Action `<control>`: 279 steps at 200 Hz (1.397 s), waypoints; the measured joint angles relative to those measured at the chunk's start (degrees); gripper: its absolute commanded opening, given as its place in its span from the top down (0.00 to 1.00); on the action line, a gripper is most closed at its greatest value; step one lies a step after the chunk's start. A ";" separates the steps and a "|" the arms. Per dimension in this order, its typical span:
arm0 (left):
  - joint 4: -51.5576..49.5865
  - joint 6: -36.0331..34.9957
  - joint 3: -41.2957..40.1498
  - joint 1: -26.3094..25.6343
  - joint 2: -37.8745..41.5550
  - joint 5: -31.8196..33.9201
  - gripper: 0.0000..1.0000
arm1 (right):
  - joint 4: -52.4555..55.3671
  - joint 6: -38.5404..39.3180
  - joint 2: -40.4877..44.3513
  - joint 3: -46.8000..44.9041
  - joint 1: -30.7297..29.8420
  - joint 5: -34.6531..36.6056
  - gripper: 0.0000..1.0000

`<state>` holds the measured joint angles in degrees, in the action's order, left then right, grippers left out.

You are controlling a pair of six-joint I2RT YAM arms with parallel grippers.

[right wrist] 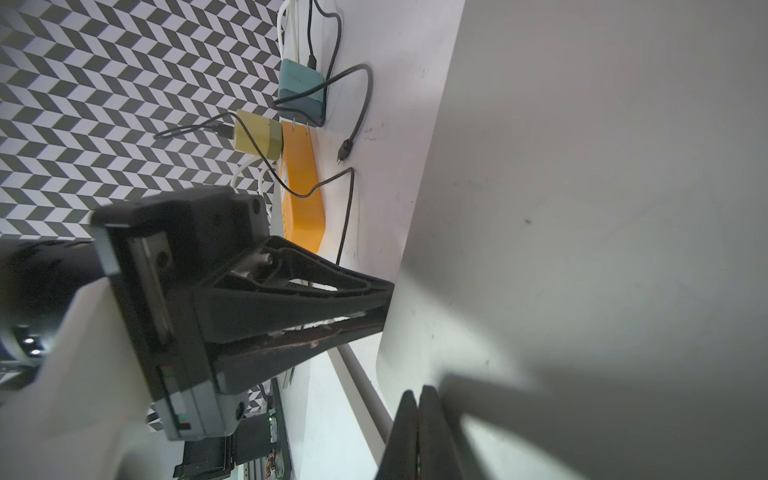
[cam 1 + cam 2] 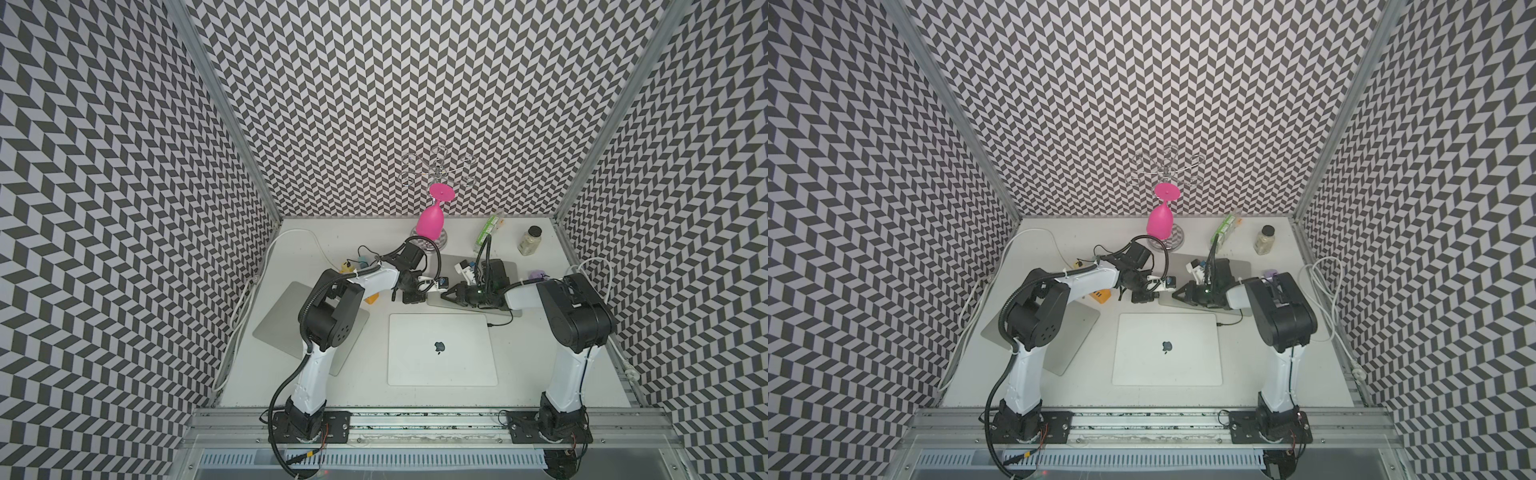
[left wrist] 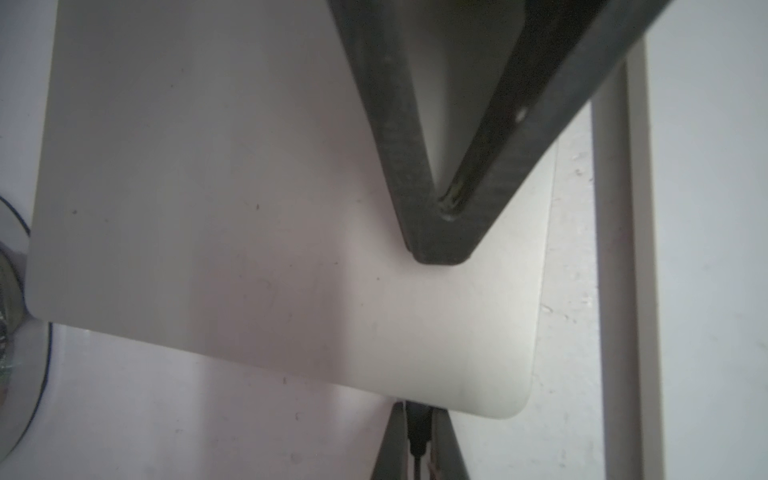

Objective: Unplug the laptop charger
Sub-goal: Remove the charging cable from the laptop.

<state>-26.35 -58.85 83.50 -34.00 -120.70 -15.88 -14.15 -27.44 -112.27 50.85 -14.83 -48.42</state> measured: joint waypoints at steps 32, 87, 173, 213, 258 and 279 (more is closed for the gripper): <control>7.78 -5.22 -7.13 0.46 3.87 4.13 1.00 | -0.02 0.04 -0.07 0.02 0.02 -0.04 0.95; 8.79 -6.19 -6.43 2.23 3.80 7.69 1.00 | 0.17 0.09 -0.20 0.33 0.02 -0.04 0.94; 8.70 -2.12 -6.32 2.16 4.07 5.90 0.64 | -2.58 -3.30 1.60 -1.79 0.17 -1.16 0.85; 9.22 -0.85 -5.95 2.16 4.66 4.79 0.54 | -0.22 -3.67 2.80 -1.70 0.20 -0.04 0.84; 10.34 1.86 -5.95 2.71 9.97 3.19 0.52 | 3.10 -3.30 6.73 -1.70 0.22 2.62 0.82; 11.39 4.66 -5.99 3.43 14.03 1.97 0.52 | 4.02 -2.32 9.55 -1.68 0.15 4.50 0.81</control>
<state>-14.96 -54.19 77.52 -30.57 -106.67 -13.91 -10.13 -29.76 -102.72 49.17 -14.68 -43.92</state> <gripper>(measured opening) 0.479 0.184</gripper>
